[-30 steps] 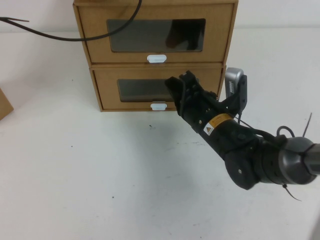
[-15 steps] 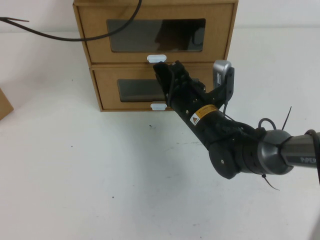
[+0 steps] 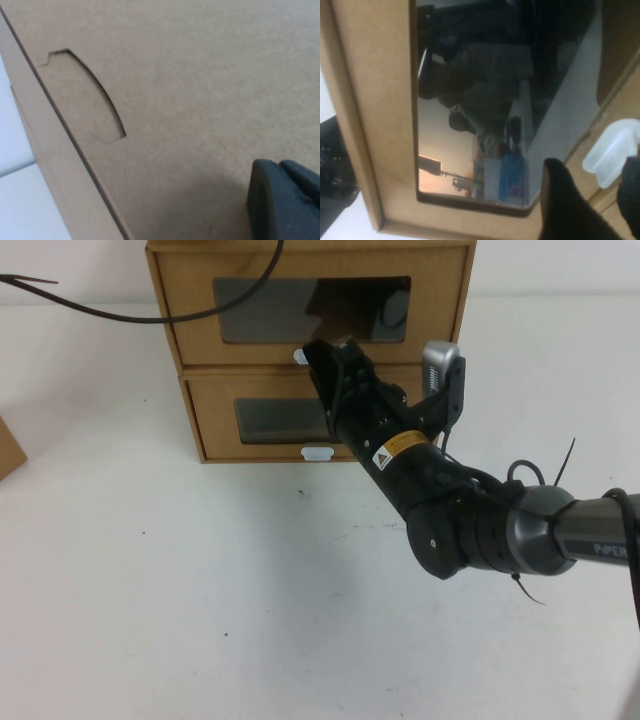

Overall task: Open the shoe box
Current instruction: 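Pull the top drawer of the cardboard box fully open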

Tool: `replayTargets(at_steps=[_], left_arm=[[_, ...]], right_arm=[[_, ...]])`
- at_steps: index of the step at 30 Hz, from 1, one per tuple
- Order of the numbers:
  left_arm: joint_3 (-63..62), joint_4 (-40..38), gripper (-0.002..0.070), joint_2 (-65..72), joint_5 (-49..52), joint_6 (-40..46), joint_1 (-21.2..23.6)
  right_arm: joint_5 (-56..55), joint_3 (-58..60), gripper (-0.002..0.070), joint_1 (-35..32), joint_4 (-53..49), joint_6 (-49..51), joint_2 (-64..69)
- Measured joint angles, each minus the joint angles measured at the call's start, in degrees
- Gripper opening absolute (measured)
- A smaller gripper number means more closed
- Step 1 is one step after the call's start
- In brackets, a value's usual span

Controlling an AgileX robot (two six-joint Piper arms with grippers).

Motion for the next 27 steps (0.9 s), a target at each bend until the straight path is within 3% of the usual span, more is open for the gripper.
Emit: replayTargets(at_steps=[14, 27], left_arm=[[0.0, 0.0, -0.0006, 0.0, 0.0, 0.1, 0.0], [0.0, 0.0, -0.0006, 0.0, 0.0, 0.1, 0.0]], right_arm=[[3.0, -0.4, 0.0236, 0.0, 3.1, -2.0, 0.0], [2.5, -0.4, 0.0138, 0.0, 3.7, -2.1, 0.1]])
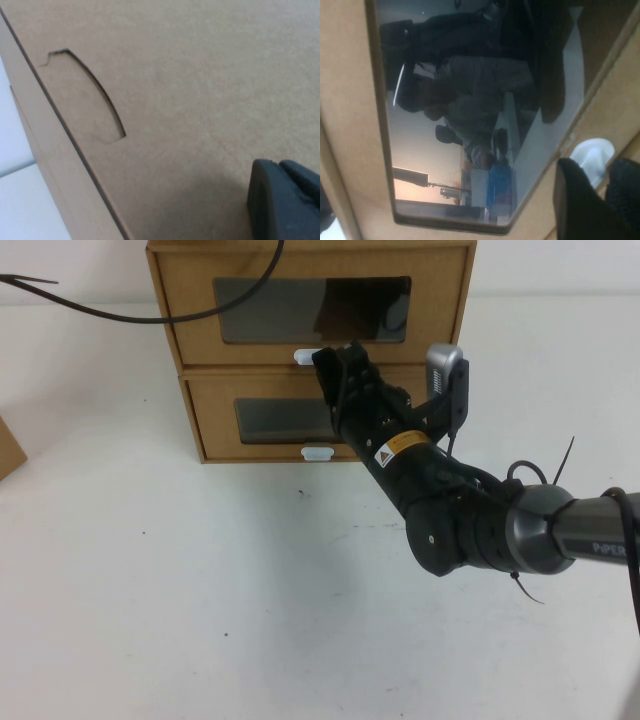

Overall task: Open the shoe box
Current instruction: 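Pull the top drawer of the cardboard box fully open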

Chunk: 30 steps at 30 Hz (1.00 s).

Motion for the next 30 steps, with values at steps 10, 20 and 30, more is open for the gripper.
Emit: replayTargets(at_steps=[10, 20, 30], left_arm=[[0.0, 0.0, -0.0006, 0.0, 0.0, 0.0, 0.0], [-0.1, 0.3, -0.0006, 0.0, -0.1, 0.1, 0.1], [-0.1, 0.4, -0.0006, 0.0, 0.0, 0.1, 0.1]], right_arm=[[0.6, -0.8, 0.0134, 0.0, 0.2, 0.0, 0.0], [5.4, -3.2, 0.0118, 0.0, 0.7, -2.5, 0.2], [6.5, -3.3, 0.0002, -0.1, -1.1, -2.4, 0.2]])
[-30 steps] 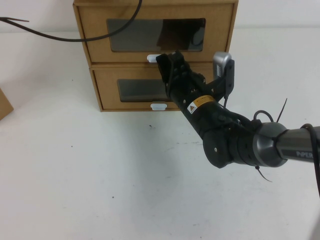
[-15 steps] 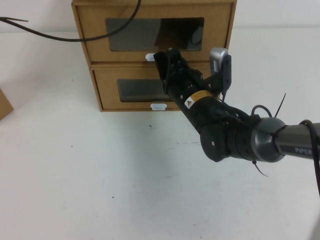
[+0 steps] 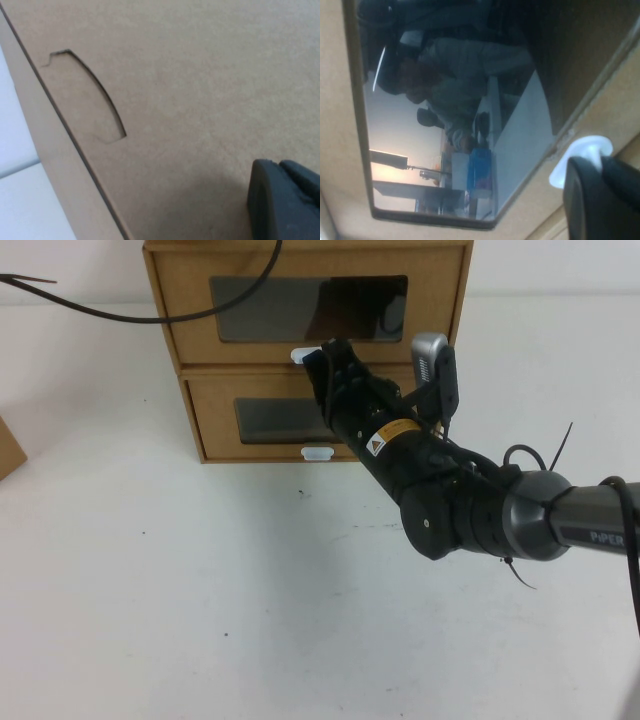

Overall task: Open the shoe box
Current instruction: 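Pull the top drawer of the cardboard box fully open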

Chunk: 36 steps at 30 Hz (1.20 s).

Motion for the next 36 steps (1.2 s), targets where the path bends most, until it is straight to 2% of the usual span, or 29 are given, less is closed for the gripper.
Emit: replayTargets(at_steps=[10, 25, 36], left_arm=[[0.0, 1.3, -0.0006, -0.1, 0.4, 0.0, 0.1], [0.0, 0.1, -0.0006, -0.2, 1.9, 0.0, 0.2], [0.0, -0.1, -0.0006, -0.2, 2.1, 0.0, 0.1]], right_arm=[[-0.3, 0.0, 0.0000, -0.5, -7.9, 7.4, 0.5], [-12.3, 7.8, -0.0001, -0.4, -14.0, 13.7, 0.0], [-15.0, 8.9, -0.0002, -1.3, -19.6, 19.4, 0.0]])
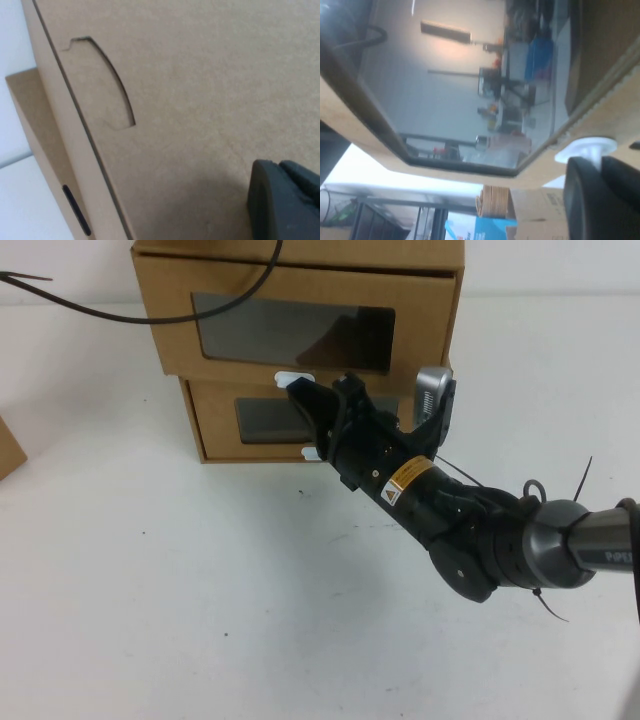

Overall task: Open the shoe box
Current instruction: 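Pull the top drawer of the cardboard box fully open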

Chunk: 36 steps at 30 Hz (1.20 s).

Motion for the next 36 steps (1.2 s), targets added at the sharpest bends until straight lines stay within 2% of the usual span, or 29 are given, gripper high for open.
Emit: replayTargets(at_steps=[9, 36], left_arm=[[0.0, 0.1, -0.0006, 0.0, 0.1, 0.0, 0.0], [0.0, -2.7, -0.0006, -0.3, 3.2, -0.7, -0.6]], right_arm=[[0.2, 2.3, -0.0002, -0.2, -4.2, 1.1, -1.9], [-6.0, 19.6, -0.0003, -1.7, -9.6, 5.0, -11.5]])
